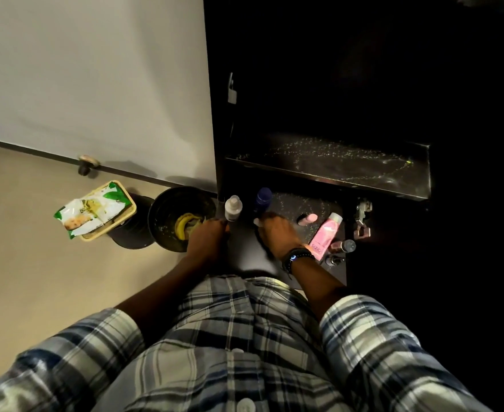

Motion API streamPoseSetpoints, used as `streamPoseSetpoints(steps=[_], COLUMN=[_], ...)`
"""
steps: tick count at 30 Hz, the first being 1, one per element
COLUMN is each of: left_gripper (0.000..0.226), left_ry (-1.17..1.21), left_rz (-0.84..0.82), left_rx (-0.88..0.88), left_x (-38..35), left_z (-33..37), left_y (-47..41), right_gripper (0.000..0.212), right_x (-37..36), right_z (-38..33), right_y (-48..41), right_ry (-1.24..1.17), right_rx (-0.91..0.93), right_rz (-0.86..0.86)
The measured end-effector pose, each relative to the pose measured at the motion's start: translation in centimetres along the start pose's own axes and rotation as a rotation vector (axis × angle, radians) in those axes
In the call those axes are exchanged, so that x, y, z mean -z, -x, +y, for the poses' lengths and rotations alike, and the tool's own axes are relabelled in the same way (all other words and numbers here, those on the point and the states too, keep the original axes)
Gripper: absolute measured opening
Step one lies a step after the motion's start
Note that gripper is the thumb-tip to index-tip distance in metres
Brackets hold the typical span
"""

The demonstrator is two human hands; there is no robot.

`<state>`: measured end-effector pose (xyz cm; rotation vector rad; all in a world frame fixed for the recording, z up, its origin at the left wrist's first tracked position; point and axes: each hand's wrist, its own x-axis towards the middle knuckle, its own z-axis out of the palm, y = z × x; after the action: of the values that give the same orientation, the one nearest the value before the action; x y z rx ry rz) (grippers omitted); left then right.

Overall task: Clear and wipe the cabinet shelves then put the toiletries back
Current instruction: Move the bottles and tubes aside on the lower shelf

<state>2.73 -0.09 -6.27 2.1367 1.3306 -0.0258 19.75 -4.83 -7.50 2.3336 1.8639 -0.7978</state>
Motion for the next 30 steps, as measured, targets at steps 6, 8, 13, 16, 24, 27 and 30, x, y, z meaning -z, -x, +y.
streamPoseSetpoints(steps=[6,8,13,16,24,27,30], left_gripper=[0.022,0.023,0.023,0.024,0.040,0.054,0.062], left_ry=[-0.007,-0.012,0.018,0.035,0.078,0.101,0.029], left_rz=[0.011,0.007,0.018,0.032,0.054,0.041,0.106], left_rx=[-0.016,-0.017,-0.014,-0.018,0.010,0.047,0.062], left_x=[-0.1,-0.1,-0.1,0.0,0.3,0.1,-0.1], left_z=[0.2,0.3,0.3,0.4,0.7,0.8,0.9], left_y=[-0.2,-0.1,0.1,0.6,2.5,3.2,3.9], right_gripper=[0.024,0.025,0.027,0.038,0.040,0.043,0.027], right_x=[-0.1,-0.4,-0.5,0.0,1.6,1.7,1.0], right_z=[-1.6,-1.7,-1.4,-0.9,2.2,2.9,3.3], right_y=[-0.3,-0.3,-0.2,0.6,5.6,7.7,8.4], right_ry=[-0.228,-0.228,-0.230,-0.205,0.087,0.008,-0.123], right_rx=[-0.015,-0.025,-0.022,-0.016,-0.221,-0.341,-0.351], right_rz=[0.031,0.015,-0.007,0.029,0.127,0.077,0.080])
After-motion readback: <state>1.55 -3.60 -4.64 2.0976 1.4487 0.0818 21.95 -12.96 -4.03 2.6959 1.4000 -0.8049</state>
